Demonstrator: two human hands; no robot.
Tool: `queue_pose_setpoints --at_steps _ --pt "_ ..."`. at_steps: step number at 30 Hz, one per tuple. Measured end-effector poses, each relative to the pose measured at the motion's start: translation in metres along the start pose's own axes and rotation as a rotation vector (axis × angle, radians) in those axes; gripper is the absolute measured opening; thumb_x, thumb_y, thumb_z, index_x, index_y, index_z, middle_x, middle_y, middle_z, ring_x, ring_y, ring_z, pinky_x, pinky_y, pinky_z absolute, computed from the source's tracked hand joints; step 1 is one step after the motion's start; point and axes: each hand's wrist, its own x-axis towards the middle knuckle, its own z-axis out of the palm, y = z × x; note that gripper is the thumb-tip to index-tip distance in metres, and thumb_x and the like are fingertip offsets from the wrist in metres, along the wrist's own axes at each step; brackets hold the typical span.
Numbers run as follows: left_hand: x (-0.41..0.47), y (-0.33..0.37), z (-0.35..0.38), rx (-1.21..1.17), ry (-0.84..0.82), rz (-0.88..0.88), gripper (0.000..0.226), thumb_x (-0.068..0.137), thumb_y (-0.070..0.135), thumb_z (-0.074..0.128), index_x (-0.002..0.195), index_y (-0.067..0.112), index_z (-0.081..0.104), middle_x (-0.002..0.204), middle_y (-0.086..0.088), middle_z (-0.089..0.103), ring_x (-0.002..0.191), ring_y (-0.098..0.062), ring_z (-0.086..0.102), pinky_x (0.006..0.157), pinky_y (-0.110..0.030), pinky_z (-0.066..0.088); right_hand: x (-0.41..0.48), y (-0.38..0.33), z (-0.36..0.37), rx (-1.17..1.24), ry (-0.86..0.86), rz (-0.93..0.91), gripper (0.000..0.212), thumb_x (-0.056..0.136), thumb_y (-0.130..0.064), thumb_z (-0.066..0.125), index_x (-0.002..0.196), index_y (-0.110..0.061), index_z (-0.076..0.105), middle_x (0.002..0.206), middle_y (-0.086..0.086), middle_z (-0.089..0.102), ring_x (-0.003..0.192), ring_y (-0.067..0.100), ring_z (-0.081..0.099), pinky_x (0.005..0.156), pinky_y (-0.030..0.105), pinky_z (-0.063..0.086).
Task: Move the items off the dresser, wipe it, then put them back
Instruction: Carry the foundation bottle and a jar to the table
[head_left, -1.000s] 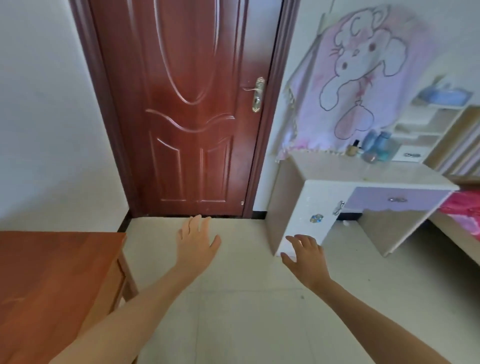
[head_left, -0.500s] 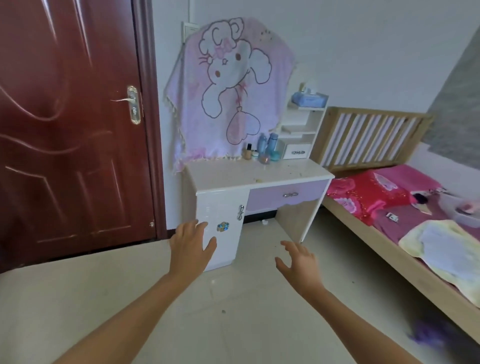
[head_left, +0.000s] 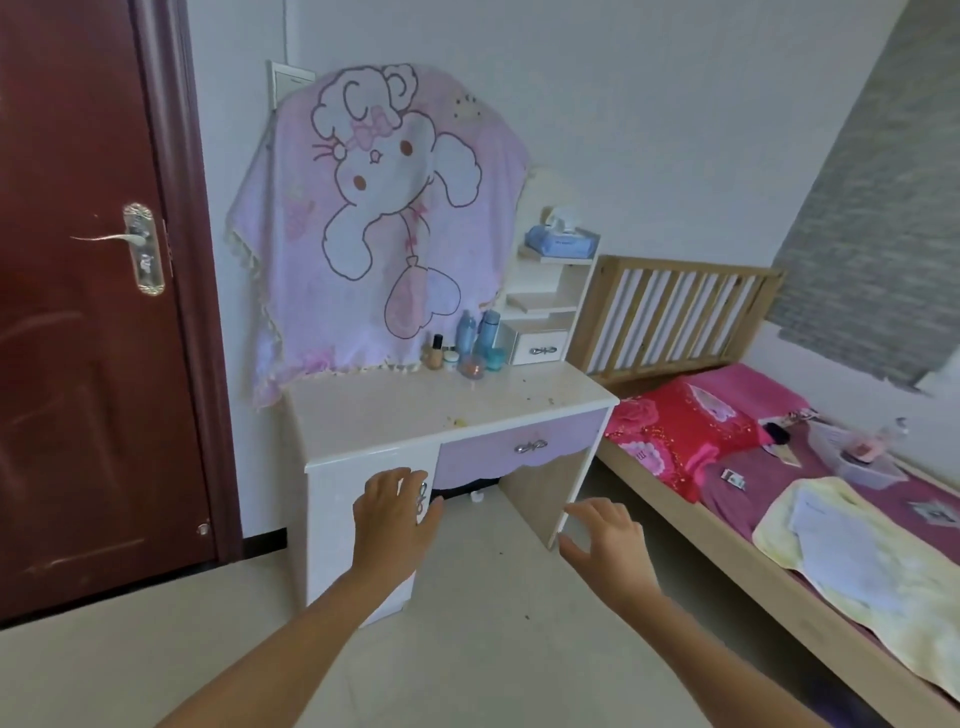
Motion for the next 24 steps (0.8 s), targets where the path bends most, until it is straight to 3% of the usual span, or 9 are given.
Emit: queue_pose_setpoints --at_steps 2,6,9,12,15,19,24 --pt "0.036 0.005 0.015 -0.010 0.003 0.049 0.083 0.069 0.060 0.015 0.121 0.011 0.056 0.127 -0.007 0.054 0.125 -0.030 0.041 0.098 -0.040 0.033 0.034 0.015 0.001 -0.030 0.034 0.022 0.035 0.072 -0.029 0.061 0.099 -0.009 0.069 0.101 0.010 0.066 0.097 0.035 0.059 0.076 0.042 0.043" --pt "0.088 0.005 0.040 -0.013 -0.042 0.042 0.080 0.070 0.059 0.017 0.125 0.013 0.052 0.130 -0.005 0.052 0.126 -0.027 0.038 0.100 -0.037 0.031 0.076 0.034 0.017 0.050 0.030 0.207 0.033 0.086 -0.023 0.060 0.117 -0.012 0.059 0.123 0.006 0.054 0.117 0.024 0.044 0.094 0.037 0.035" --pt "0.105 -0.001 0.059 -0.017 -0.069 0.050 0.089 0.063 0.061 0.008 0.124 0.013 0.053 0.129 -0.004 0.052 0.125 -0.027 0.038 0.098 -0.036 0.031 0.086 0.047 0.046 0.043 -0.018 0.274 0.039 0.087 -0.024 0.057 0.125 -0.015 0.053 0.130 0.004 0.049 0.121 0.023 0.040 0.095 0.035 0.033" --pt "0.135 -0.010 0.072 0.010 -0.097 0.014 0.081 0.070 0.060 0.014 0.125 0.015 0.052 0.132 -0.004 0.051 0.128 -0.025 0.036 0.101 -0.037 0.031 0.115 0.059 0.063 0.048 -0.027 0.267 0.049 0.087 -0.027 0.058 0.133 -0.018 0.044 0.135 0.004 0.044 0.123 0.024 0.038 0.095 0.034 0.034" --pt "0.172 -0.017 0.081 0.017 -0.064 -0.015 0.053 0.086 0.047 0.034 0.126 0.015 0.051 0.133 -0.004 0.049 0.129 -0.024 0.034 0.103 -0.038 0.030 0.164 0.073 0.074 0.029 -0.057 0.211 0.054 0.085 -0.028 0.060 0.135 -0.018 0.041 0.137 0.004 0.043 0.124 0.026 0.038 0.097 0.038 0.037" --pt "0.225 -0.022 0.092 0.036 0.022 -0.060 0.038 0.093 0.030 0.047 0.128 0.014 0.049 0.136 -0.004 0.046 0.131 -0.023 0.031 0.104 -0.038 0.029 0.240 0.087 0.092 0.035 -0.019 -0.008 0.044 0.071 -0.021 0.073 0.112 -0.008 0.064 0.115 0.017 0.062 0.108 0.041 0.055 0.084 0.049 0.048" --pt "0.286 -0.021 0.110 0.047 0.078 -0.184 0.039 0.094 0.030 0.044 0.130 0.015 0.046 0.140 -0.004 0.042 0.132 -0.022 0.028 0.106 -0.037 0.027 0.326 0.100 0.114 -0.006 -0.061 -0.119 0.043 0.087 -0.035 0.058 0.127 -0.019 0.053 0.141 0.006 0.041 0.133 0.025 0.032 0.104 0.041 0.032"
